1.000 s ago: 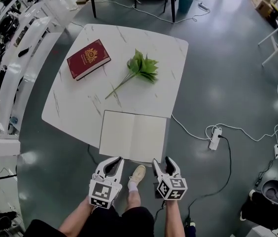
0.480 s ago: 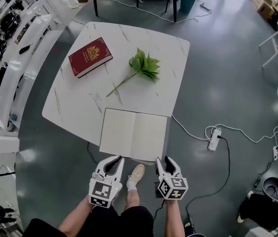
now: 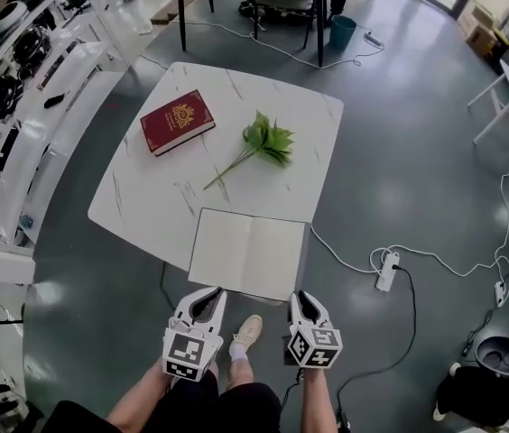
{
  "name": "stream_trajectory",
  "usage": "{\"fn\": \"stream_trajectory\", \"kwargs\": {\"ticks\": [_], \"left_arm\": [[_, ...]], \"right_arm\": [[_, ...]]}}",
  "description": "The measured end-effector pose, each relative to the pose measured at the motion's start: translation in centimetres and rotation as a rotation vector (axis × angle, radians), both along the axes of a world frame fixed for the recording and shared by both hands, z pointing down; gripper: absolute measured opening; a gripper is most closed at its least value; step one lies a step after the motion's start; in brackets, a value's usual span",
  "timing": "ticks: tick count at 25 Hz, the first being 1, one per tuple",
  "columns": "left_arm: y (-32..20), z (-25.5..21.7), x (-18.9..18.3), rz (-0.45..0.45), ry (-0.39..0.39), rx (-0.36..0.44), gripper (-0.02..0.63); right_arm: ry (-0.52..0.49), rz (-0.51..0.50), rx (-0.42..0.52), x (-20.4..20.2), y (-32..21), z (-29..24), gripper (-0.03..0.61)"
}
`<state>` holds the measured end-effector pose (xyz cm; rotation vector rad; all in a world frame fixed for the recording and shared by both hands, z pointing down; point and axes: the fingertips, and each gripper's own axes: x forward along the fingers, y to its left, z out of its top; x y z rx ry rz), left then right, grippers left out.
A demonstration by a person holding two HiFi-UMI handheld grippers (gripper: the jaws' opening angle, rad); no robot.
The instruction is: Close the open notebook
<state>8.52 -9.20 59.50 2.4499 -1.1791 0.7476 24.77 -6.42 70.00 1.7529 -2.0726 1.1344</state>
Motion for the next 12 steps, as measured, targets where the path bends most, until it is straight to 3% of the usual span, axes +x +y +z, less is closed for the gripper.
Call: {"fn": "stream_trajectory", "kwargs": {"ticks": [12], "left_arm": [[0.7,-6.1,-2.3,-0.038,0.03,0.104,0.031]], "right_arm": [[0.041,-0.064,0.074,-2.8,0.2,-5.5,0.066]]}}
